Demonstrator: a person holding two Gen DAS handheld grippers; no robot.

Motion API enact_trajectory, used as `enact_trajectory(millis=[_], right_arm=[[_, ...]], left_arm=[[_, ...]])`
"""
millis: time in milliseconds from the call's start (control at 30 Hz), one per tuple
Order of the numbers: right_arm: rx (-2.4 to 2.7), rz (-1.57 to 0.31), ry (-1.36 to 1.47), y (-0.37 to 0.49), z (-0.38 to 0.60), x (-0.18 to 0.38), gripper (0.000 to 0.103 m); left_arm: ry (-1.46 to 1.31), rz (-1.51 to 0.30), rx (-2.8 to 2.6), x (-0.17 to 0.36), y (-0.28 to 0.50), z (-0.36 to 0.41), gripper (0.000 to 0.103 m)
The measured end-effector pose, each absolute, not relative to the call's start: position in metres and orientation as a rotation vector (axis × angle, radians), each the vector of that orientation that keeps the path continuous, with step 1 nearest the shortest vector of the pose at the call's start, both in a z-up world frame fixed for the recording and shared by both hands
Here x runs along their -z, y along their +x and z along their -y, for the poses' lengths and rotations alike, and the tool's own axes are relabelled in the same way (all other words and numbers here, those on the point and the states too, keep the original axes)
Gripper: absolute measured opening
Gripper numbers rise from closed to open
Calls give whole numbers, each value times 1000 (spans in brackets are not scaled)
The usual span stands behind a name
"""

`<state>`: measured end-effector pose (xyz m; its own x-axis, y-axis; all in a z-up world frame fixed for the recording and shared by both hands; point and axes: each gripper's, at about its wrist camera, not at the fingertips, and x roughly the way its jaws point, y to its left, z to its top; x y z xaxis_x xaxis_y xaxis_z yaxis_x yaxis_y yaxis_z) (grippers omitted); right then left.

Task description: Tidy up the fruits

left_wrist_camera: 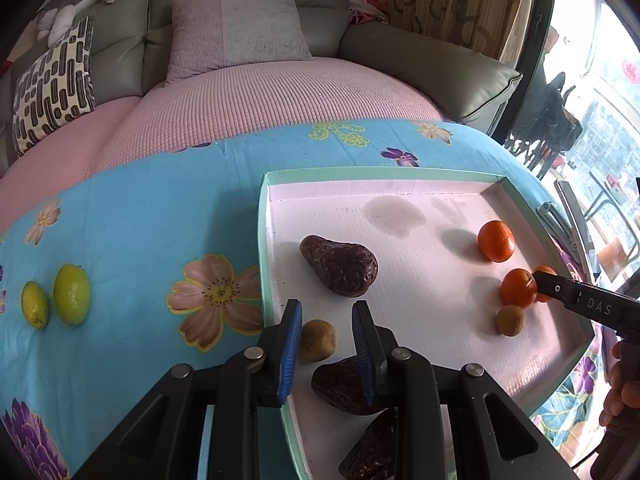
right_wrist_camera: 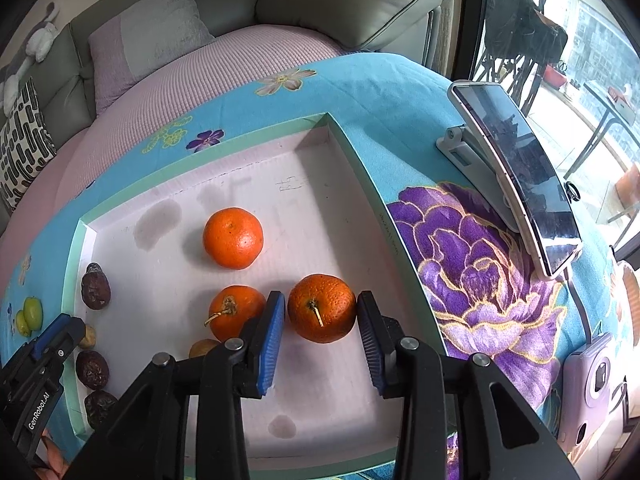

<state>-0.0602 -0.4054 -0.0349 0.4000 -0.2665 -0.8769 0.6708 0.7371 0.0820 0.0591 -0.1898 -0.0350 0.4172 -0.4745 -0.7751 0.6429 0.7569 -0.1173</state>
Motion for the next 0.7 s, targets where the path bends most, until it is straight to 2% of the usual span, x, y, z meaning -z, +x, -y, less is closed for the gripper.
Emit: enact_trajectory(millis=[33, 133, 167, 200, 233, 300, 400, 467, 533, 700], right_arm=[[623, -994, 458, -60, 405, 34, 50], [620, -986, 435, -60, 403, 29, 53], [616, -983, 434, -61, 402, 27, 54], [614, -979, 433, -61, 402, 26, 59], [612, -977, 432, -61, 402, 24, 73], [604, -971, 431, -61, 400, 23, 83], [593, -968, 427, -60, 399, 20, 84], [586, -960, 418, -59, 397, 19, 90], [573, -946, 407, -58, 394, 15, 91], [549, -887, 376, -53, 384, 3, 91]], left_arm=[[210, -896, 701, 33, 59, 189, 30], [206, -892, 678, 24, 59, 184, 39], [204, -888, 663, 21, 59, 181, 51], [202, -882, 646, 18, 59, 179, 65], [200, -876, 629, 15, 59, 176, 69], [201, -872, 595, 11, 60, 169, 73], [196, -874, 526, 8, 66, 156, 84], [193, -859, 488, 6, 68, 145, 89], [191, -836, 466, 6, 67, 133, 97], [164, -818, 413, 4, 73, 111, 100]])
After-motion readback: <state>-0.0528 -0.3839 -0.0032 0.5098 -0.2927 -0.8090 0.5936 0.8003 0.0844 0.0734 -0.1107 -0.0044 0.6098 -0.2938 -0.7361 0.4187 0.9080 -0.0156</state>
